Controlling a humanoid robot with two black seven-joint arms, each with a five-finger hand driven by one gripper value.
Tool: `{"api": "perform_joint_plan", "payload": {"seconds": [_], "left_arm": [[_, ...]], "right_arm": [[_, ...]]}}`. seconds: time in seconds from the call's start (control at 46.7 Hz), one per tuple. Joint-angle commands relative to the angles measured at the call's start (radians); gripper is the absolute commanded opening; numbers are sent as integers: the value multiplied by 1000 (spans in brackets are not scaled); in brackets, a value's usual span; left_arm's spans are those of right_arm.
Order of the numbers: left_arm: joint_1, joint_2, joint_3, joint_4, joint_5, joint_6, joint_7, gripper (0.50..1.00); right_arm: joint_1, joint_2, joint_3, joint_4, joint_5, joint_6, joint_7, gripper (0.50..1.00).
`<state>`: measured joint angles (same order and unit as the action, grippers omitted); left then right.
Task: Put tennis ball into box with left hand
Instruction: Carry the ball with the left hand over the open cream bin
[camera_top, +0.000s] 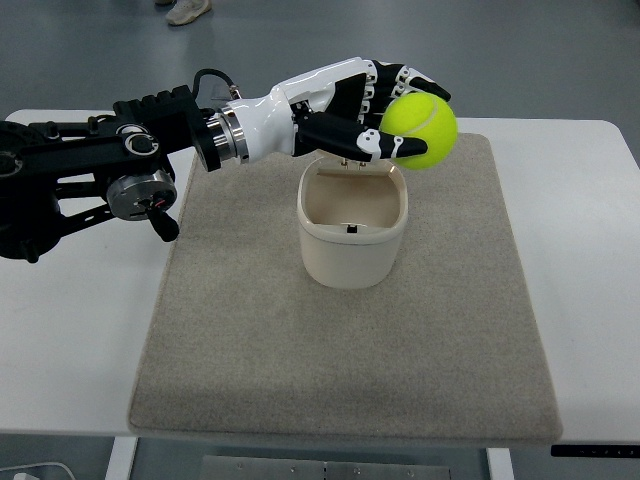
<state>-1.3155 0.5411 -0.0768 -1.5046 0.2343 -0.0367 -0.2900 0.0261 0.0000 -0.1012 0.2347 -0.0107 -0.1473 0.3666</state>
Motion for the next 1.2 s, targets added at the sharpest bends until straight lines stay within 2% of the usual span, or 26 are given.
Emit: {"api": "perform_joint_plan", "payload": {"seconds": [0.0,0.364,1.177], "left_arm": [[5,-1,3,-2,2,-2,0,500],[6,10,98,-14,2,7,3,500],[13,97,143,-9,0,32,5,500]], "right_arm": [[0,0,0,0,2,0,0,938],[0,0,0,0,0,0,0,938],[0,0,0,-2,0,0,0,938]]}}
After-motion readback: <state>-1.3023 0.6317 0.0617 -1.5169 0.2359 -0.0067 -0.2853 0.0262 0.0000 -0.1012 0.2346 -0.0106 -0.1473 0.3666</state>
